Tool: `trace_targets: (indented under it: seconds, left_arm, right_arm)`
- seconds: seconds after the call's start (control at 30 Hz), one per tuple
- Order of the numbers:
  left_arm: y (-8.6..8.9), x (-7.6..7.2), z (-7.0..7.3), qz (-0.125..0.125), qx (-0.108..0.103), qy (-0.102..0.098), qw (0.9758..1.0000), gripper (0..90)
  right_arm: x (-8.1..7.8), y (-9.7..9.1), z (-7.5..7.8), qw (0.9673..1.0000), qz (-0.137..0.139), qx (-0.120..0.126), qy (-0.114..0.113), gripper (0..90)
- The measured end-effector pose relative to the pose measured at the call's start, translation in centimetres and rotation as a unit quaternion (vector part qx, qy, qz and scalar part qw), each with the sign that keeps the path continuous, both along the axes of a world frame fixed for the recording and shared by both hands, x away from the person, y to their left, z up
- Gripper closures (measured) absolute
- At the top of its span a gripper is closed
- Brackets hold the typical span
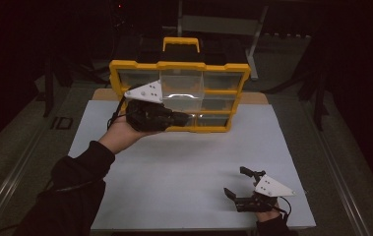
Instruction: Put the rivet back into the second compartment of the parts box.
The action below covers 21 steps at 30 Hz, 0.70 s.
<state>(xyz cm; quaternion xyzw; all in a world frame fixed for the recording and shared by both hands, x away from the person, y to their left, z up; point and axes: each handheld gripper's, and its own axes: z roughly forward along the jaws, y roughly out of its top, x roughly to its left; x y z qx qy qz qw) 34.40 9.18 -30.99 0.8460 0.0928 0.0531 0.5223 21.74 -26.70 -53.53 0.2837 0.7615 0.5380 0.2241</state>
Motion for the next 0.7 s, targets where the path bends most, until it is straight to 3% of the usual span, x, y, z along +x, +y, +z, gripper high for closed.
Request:
trace_targets:
  seconds: [0.43, 0.7]
  left_arm:
    - [0.7, 2.6, 4.9, 0.03, -0.016, -0.024, 0.9991, 82.1]
    - [0.6, 4.1, 6.0, 0.055, -0.027, -0.027, 0.9978, 82.0]
  right_arm:
    - [0.0, 0.0, 0.0, 1.0, 0.001, 0.001, 0.002, 10.1]
    - [0.0, 0.0, -0.1, 1.0, 0.001, 0.001, 0.003, 10.1]
